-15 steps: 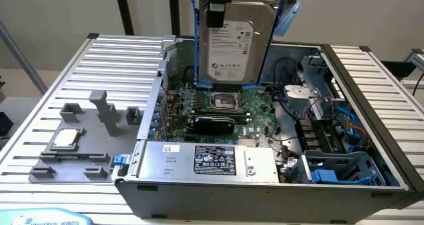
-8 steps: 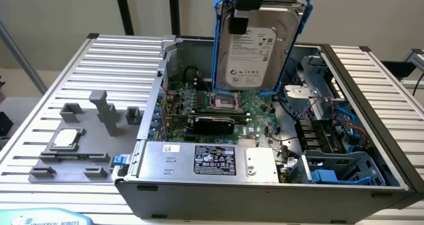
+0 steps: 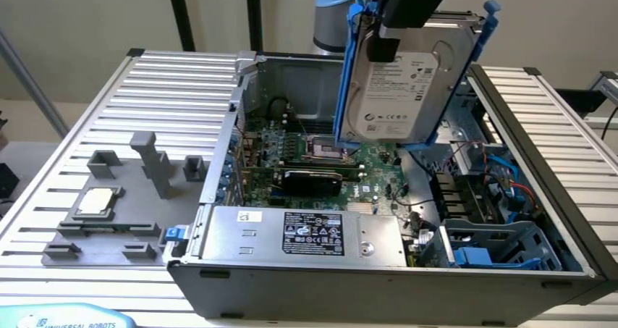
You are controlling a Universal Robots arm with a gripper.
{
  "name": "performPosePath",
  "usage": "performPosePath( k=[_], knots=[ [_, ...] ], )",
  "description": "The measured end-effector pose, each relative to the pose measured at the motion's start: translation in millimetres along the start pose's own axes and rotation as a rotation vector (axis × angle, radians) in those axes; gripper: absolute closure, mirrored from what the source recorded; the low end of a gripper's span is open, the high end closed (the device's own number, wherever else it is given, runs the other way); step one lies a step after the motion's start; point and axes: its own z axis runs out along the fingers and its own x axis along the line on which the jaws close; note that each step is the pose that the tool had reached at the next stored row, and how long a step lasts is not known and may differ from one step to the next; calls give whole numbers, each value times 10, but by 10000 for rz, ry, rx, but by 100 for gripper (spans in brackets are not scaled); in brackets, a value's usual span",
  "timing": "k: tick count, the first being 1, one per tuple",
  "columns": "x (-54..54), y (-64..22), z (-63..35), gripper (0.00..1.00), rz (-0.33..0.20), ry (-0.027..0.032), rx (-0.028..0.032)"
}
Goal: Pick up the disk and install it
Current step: 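Pick up the disk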
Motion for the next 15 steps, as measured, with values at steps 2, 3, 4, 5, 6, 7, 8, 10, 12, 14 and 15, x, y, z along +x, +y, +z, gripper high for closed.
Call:
performPosePath(
  k=[2, 3, 4, 5, 6, 7, 8, 10, 12, 14, 15],
  knots=[
    [50, -55, -3, 67, -2, -1, 0],
    [78, -82, -5, 67, -1, -1, 1],
    [104, -107, -8, 67, -1, 1, 0],
    [132, -133, -10, 67, -1, 1, 0],
    [159, -158, -11, 67, 0, 0, 0],
    [187, -182, -12, 67, -1, 0, 0],
    [215, -205, -13, 67, -1, 0, 0],
    [274, -255, -14, 67, -1, -1, 0],
    [330, -303, -15, 67, -1, 0, 0],
    [386, -350, -15, 67, -1, 0, 0],
    [416, -375, -14, 67, -1, 0, 0]
  ],
)
